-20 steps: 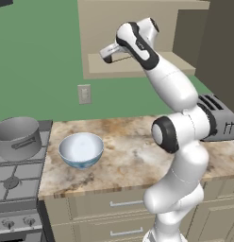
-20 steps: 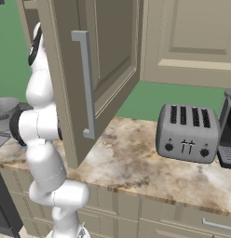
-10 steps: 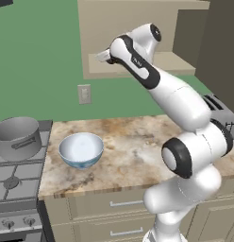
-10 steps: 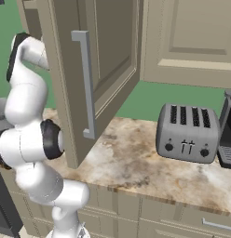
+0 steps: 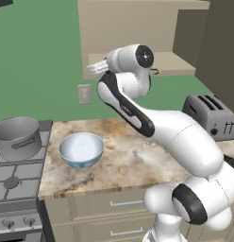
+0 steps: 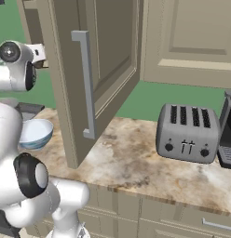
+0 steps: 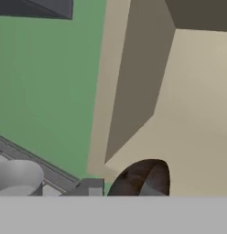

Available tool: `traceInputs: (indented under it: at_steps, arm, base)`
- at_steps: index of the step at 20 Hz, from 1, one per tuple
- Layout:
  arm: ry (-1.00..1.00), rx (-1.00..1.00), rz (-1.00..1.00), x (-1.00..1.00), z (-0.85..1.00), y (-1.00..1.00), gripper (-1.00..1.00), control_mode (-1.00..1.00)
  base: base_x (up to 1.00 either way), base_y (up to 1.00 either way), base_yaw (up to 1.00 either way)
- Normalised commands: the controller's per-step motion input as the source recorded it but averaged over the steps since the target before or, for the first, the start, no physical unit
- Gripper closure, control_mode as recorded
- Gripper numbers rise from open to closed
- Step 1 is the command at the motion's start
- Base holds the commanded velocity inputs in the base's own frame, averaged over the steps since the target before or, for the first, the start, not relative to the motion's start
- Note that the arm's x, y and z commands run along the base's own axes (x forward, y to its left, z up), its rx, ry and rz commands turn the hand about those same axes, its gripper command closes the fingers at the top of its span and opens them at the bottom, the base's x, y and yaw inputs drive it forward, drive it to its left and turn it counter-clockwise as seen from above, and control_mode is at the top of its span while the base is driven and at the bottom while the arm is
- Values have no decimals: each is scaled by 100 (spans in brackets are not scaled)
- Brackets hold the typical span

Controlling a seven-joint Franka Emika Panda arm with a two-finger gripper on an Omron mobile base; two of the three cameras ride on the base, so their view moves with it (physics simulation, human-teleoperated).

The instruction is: Open the cabinet and move the ladle to the pot. Then close the cabinet.

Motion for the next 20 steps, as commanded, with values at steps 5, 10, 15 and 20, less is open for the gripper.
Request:
traceInputs:
  at_steps: [5, 10, 15, 20]
  arm:
    - [5, -1, -1, -96, 14, -22, 100, -100]
    - [6, -1, -2, -100, 0, -36, 100, -100]
    - [8, -4, -14, -93, -11, -52, 100, -100]
    - [18, -7, -16, -29, -26, -31, 100, -100]
  base:
    - [0, 0, 0]
    - [0, 0, 0]
    - [0, 0, 0]
    - [0, 0, 0]
